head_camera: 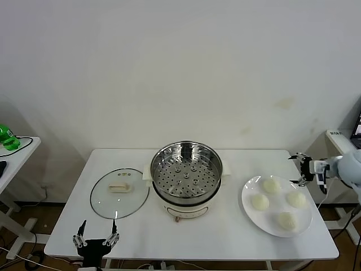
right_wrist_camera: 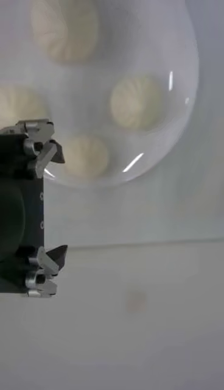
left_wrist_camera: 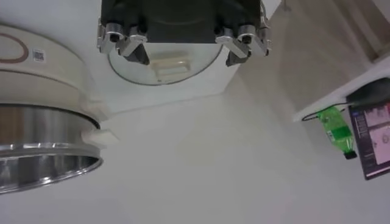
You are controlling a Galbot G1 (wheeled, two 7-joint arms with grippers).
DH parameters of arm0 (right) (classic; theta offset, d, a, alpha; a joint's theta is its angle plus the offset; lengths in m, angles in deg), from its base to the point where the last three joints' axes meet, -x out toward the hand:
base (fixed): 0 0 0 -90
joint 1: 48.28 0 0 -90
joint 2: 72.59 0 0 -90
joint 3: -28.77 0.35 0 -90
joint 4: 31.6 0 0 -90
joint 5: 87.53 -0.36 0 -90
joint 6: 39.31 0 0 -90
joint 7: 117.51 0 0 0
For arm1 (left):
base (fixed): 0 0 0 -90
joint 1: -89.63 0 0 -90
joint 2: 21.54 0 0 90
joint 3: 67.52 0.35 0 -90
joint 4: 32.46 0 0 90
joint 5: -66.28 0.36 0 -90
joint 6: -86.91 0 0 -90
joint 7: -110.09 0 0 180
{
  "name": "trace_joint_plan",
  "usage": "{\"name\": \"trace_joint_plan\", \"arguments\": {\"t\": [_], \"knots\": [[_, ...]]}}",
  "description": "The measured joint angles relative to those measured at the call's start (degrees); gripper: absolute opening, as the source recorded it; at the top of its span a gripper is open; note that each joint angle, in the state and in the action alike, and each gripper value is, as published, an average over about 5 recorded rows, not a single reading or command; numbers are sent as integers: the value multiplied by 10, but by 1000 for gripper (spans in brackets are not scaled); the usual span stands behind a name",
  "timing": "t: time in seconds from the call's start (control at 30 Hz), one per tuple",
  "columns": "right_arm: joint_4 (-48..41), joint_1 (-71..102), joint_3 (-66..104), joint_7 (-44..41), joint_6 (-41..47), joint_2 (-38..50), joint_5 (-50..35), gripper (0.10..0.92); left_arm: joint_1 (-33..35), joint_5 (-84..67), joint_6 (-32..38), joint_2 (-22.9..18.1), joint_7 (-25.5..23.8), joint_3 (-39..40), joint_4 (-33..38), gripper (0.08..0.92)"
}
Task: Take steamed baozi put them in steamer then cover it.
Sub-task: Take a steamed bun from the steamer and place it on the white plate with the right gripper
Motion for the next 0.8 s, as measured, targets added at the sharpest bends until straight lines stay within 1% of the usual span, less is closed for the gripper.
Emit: {"name": "trace_joint_plan", "arguments": {"t": [0.3, 0.57, 0.8], "knots": [[-101, -79, -111, -36, -18, -63, 6, 823, -4, -1, 0, -1, -2, -6, -3, 823], [-169, -111, -141, -40, -26, -121, 27, 823, -4, 0, 2, -5, -2, -12, -3, 823], [-207, -123, -155, -46, -30, -149, 49, 823, 0, 0, 5, -8, -2, -14, -2, 823]]}}
